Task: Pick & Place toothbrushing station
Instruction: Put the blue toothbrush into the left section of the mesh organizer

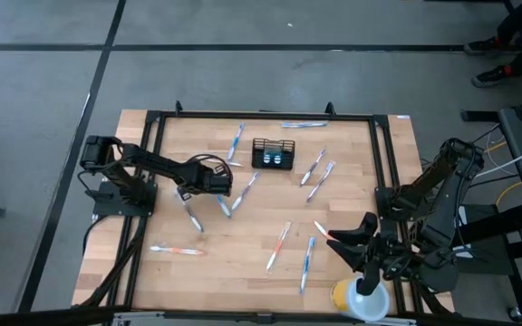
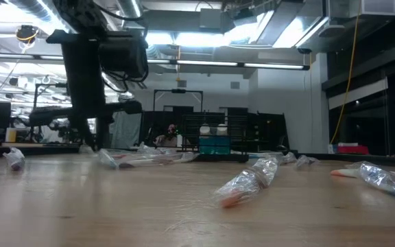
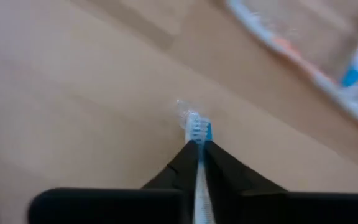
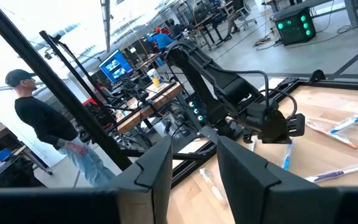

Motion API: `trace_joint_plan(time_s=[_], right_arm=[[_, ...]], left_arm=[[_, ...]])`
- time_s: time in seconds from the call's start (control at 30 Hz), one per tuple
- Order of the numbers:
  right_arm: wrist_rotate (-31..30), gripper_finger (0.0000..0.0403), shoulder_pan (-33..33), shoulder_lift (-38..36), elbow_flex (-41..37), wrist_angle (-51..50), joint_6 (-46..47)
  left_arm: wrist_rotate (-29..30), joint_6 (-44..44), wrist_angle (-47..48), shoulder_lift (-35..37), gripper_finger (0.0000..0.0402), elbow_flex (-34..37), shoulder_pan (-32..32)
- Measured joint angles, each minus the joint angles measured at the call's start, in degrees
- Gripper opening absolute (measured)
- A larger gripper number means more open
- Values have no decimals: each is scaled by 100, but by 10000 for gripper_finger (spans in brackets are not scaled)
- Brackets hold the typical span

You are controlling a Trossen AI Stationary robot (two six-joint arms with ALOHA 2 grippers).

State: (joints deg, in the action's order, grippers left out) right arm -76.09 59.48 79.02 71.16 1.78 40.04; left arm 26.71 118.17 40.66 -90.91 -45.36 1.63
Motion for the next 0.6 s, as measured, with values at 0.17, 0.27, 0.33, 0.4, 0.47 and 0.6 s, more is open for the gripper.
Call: trace_joint_plan(time_s=[0.17,0.27,0.33,0.4,0.47,0.6], right_arm=[[-94,130,0,0,0,39,16],[-152,130,0,0,0,72,-1],[-153,130,0,0,0,81,-7],[-153,130,-2,0,0,83,-5],[-157,130,-2,0,0,83,-5],[-258,130,-2,0,0,84,-44]], left_arm=[[199,-355,-297,9,2,0,42],[479,-650,-612,192,2,2,42],[883,-965,-866,426,2,2,12],[1370,-1378,-1171,716,2,2,-45],[1951,-1903,-1505,1069,2,2,-96],[3198,-3716,-2527,1707,1,2,-200]])
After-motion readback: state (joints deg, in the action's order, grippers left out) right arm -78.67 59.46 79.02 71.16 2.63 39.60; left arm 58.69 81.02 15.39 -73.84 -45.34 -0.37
